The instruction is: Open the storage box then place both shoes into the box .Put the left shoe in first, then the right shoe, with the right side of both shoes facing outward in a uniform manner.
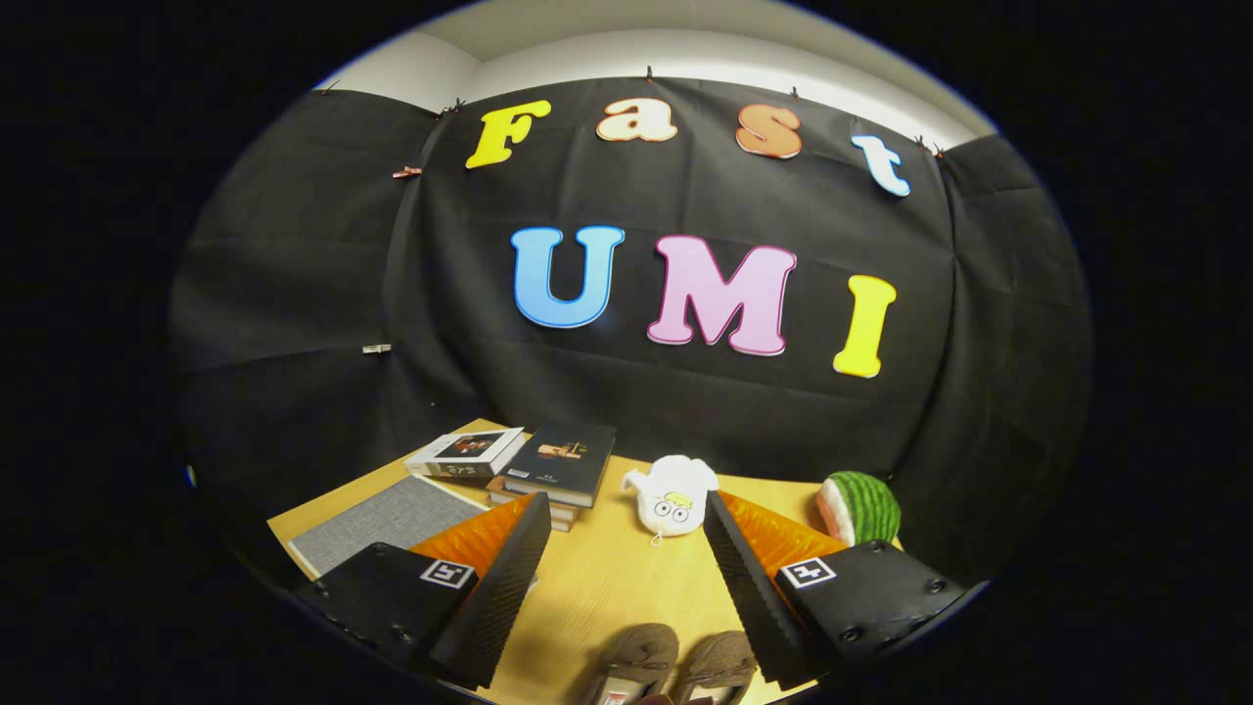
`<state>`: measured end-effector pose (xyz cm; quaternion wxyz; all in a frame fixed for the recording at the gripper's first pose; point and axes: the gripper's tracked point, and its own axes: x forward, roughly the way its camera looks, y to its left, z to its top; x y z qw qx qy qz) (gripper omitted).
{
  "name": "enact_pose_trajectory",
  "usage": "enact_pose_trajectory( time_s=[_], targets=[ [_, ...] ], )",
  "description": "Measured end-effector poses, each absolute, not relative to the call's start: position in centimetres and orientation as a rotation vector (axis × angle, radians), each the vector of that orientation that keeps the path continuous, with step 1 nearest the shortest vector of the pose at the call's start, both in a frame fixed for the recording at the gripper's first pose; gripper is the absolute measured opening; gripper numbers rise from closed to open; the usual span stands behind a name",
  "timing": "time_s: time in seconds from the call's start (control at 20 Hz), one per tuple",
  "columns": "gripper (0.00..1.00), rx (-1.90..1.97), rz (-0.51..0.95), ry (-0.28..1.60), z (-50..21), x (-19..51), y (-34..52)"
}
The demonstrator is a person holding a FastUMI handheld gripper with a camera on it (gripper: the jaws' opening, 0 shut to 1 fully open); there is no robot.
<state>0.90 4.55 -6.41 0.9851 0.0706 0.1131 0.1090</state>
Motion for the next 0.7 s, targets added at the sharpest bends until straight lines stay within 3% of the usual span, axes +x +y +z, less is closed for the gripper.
enact_pose_trajectory(
  time_s=[0.7],
  targets=[
    [0.98,0.694,0.713,0.664,-15.8,-2.8,15.6]
  ],
)
